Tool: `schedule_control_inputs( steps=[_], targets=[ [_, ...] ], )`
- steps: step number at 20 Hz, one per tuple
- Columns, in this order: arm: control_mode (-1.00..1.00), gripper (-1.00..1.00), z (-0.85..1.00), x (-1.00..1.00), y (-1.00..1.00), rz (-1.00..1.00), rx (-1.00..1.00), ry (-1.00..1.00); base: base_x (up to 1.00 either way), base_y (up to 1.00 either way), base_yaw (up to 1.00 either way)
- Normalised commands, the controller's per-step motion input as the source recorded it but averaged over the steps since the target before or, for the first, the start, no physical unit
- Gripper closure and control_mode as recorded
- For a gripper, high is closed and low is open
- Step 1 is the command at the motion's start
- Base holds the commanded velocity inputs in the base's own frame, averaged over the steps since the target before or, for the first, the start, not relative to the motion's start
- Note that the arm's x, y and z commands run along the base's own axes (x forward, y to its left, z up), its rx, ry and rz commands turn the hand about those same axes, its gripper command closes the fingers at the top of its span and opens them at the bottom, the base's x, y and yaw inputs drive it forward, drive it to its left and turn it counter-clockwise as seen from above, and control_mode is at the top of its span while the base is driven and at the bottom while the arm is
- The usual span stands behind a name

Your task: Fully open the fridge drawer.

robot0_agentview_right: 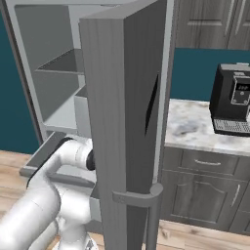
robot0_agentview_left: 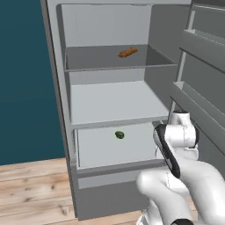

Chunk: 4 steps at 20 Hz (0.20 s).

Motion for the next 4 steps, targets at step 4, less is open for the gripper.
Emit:
schedule_control_inputs(
  steps=[4],
  targets=[
    [-1.00,-1.00,1.00,-0.93,-0.07,0.00,0.21,-0.39,0.00,0.00,0.00]
  ],
)
